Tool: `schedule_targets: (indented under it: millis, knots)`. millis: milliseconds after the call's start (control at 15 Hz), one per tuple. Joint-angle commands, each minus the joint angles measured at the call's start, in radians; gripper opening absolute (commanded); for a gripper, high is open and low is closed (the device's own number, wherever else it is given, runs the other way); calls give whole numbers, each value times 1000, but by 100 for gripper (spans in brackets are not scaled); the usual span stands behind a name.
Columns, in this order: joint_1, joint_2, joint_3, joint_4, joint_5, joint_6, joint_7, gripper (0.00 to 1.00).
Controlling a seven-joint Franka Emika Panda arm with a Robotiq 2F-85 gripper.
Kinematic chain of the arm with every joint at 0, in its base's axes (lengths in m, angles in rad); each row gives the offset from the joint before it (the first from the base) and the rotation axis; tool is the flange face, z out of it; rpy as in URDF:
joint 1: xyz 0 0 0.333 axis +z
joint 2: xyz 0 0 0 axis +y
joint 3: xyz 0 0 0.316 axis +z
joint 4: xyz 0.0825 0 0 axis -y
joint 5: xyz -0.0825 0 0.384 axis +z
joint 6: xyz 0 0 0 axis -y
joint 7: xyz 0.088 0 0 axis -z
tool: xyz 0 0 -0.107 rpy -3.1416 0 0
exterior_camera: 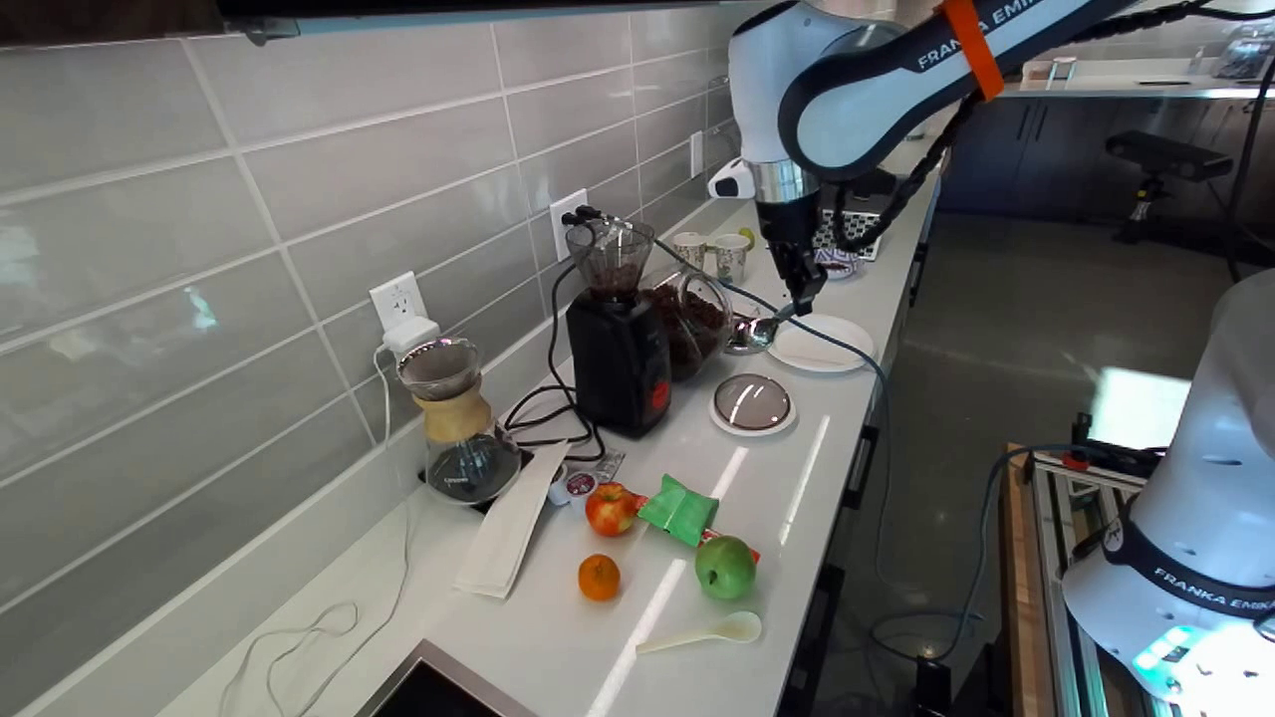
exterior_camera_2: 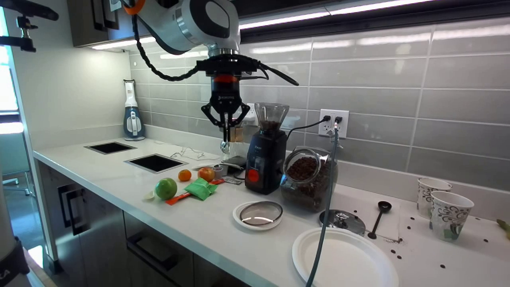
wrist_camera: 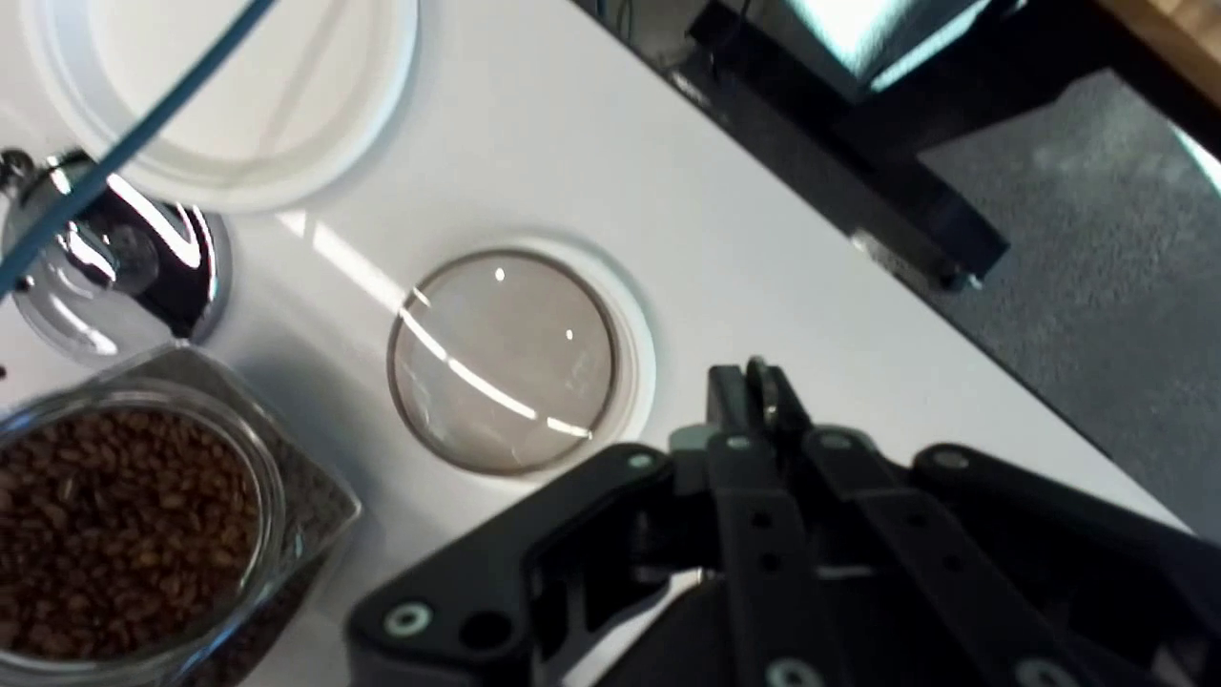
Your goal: Take a scoop of coffee grounds and place them in the coffee blender
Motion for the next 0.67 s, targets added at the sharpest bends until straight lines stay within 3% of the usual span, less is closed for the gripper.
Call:
schedule_targets:
  millis: [0,267,600]
  knots:
    - [-22,-24,21,-24,-178,-91,114,1]
    - [-34,0,20,-21,-352,-144,264,1]
    - [-58,45,0,-21,-553,-88,463,1]
